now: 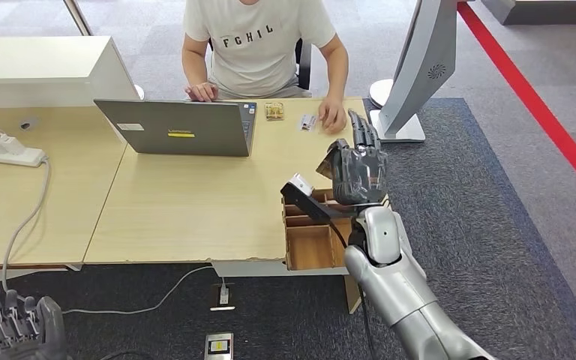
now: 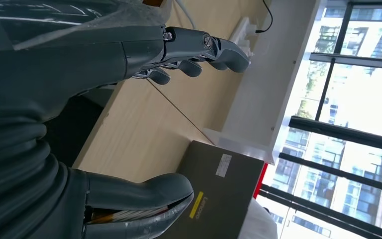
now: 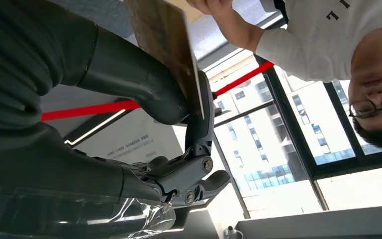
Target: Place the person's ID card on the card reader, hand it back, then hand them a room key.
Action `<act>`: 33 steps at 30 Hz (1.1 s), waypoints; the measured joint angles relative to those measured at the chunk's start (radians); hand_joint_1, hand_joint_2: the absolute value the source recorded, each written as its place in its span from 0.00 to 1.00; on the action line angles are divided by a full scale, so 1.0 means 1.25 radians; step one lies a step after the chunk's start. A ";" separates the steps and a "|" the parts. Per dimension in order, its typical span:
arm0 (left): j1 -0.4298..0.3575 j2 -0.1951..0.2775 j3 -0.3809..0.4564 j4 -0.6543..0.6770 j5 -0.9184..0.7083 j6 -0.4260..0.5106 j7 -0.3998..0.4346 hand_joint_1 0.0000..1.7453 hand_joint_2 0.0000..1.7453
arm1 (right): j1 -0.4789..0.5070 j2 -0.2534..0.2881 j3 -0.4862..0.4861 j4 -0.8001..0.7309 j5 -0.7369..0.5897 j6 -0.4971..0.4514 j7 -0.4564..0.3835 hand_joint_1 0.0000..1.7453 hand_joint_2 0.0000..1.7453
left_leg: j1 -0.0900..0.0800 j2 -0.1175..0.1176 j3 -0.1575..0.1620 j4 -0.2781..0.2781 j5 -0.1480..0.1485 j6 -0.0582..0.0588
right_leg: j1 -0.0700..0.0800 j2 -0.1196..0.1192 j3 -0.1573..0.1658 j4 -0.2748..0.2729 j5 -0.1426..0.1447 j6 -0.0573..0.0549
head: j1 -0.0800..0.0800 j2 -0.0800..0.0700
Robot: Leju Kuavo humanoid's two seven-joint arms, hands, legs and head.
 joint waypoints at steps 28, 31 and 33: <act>0.023 -0.046 0.024 0.006 -0.029 -0.001 0.000 0.00 1.00 | -0.189 0.215 0.056 0.257 0.012 -0.062 -0.061 1.00 1.00 | 0.001 0.000 -0.001 0.000 0.000 -0.001 | 0.001 0.000 -0.001 0.001 0.000 0.000 | 0.000 0.000; 0.039 -0.062 0.035 0.006 -0.052 -0.004 0.000 0.00 1.00 | -0.198 0.236 0.067 0.293 -0.008 -0.061 -0.061 1.00 1.00 | 0.001 0.000 -0.001 0.000 0.000 -0.001 | 0.001 0.000 -0.001 0.000 0.000 0.000 | 0.000 0.000; 0.044 -0.070 0.038 0.006 -0.066 -0.004 0.000 0.00 1.00 | -0.201 0.247 0.079 0.310 -0.027 -0.059 -0.056 1.00 1.00 | 0.001 0.000 -0.001 0.000 0.000 -0.001 | 0.001 0.000 -0.001 0.000 0.000 0.000 | 0.000 0.000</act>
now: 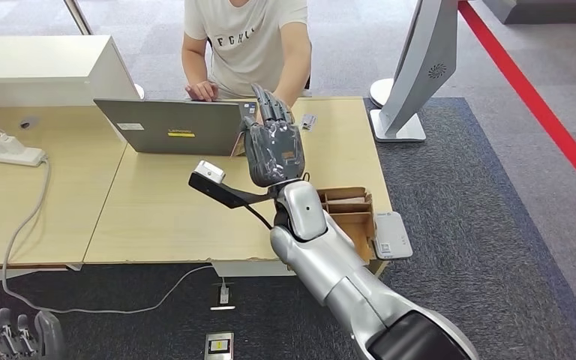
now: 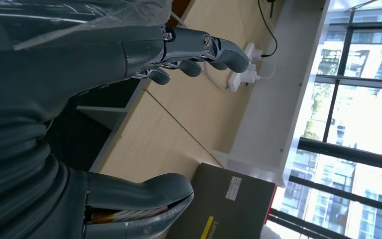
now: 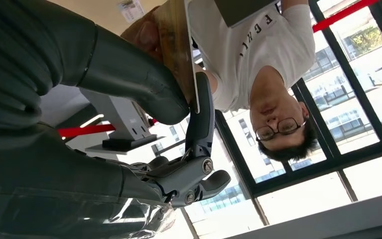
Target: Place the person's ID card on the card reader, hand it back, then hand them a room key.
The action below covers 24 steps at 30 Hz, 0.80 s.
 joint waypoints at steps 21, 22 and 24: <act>0.025 -0.104 0.017 0.030 -0.125 0.003 0.000 0.00 1.00 | -0.045 0.017 0.157 0.111 -0.145 -0.028 0.030 0.00 1.00 | 0.000 0.000 0.000 0.000 0.000 0.000 | 0.000 0.000 0.000 0.000 0.000 0.000 | 0.000 0.000; 0.026 -0.106 0.017 0.032 -0.128 0.003 0.000 0.00 1.00 | -0.046 0.017 0.160 0.112 -0.143 -0.031 0.026 0.00 1.00 | 0.000 0.000 0.000 0.000 0.000 0.000 | 0.000 0.000 0.000 0.000 0.000 0.000 | 0.000 0.000; 0.027 -0.109 0.017 0.034 -0.136 0.003 0.000 0.00 1.00 | -0.047 0.017 0.161 0.108 -0.131 -0.034 0.006 0.00 1.00 | 0.000 0.000 0.001 0.000 0.000 0.000 | 0.000 0.000 0.000 0.000 0.000 0.000 | 0.000 0.000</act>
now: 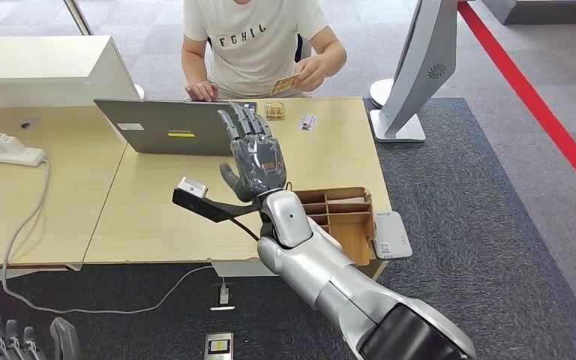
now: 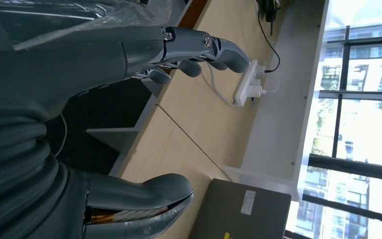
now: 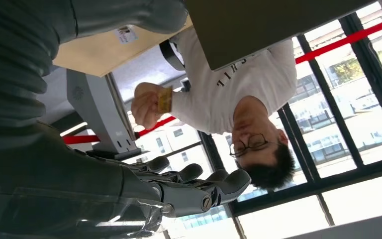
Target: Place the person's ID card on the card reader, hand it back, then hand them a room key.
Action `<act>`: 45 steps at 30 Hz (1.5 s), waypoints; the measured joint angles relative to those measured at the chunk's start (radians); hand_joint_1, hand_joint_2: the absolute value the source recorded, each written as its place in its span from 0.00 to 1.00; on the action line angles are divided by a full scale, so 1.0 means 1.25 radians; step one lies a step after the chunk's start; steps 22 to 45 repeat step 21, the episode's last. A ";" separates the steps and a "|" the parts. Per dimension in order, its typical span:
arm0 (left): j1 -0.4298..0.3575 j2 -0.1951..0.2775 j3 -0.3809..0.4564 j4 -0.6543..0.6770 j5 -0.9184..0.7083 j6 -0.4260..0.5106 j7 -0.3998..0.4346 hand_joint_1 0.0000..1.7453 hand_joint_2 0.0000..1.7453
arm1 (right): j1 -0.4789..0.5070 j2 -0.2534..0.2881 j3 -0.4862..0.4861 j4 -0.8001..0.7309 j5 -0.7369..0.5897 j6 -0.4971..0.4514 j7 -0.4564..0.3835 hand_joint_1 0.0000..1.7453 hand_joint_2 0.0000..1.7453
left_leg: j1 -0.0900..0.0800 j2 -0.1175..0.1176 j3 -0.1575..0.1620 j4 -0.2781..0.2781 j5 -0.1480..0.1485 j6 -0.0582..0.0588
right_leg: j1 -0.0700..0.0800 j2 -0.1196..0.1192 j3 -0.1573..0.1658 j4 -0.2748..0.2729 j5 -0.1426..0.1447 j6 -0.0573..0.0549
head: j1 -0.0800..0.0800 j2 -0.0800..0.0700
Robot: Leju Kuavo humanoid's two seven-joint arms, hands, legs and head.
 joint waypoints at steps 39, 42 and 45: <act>0.017 -0.015 0.000 0.021 -0.041 0.000 0.000 0.00 1.00 | 0.206 -0.093 -0.082 -0.371 -0.246 0.021 -0.275 0.00 1.00 | 0.000 0.001 0.003 0.000 -0.001 0.000 | 0.000 0.001 0.001 -0.002 0.000 0.000 | 0.000 0.000; 0.017 -0.015 0.000 0.021 -0.041 0.000 0.000 0.00 1.00 | 0.206 -0.093 -0.082 -0.371 -0.246 0.021 -0.275 0.00 1.00 | 0.000 0.001 0.003 0.000 -0.001 0.000 | 0.000 0.001 0.001 -0.002 0.000 0.000 | 0.000 0.000; 0.017 -0.015 0.000 0.021 -0.041 0.000 0.000 0.00 1.00 | 0.206 -0.093 -0.082 -0.371 -0.246 0.021 -0.275 0.00 1.00 | 0.000 0.001 0.003 0.000 -0.001 0.000 | 0.000 0.001 0.001 -0.002 0.000 0.000 | 0.000 0.000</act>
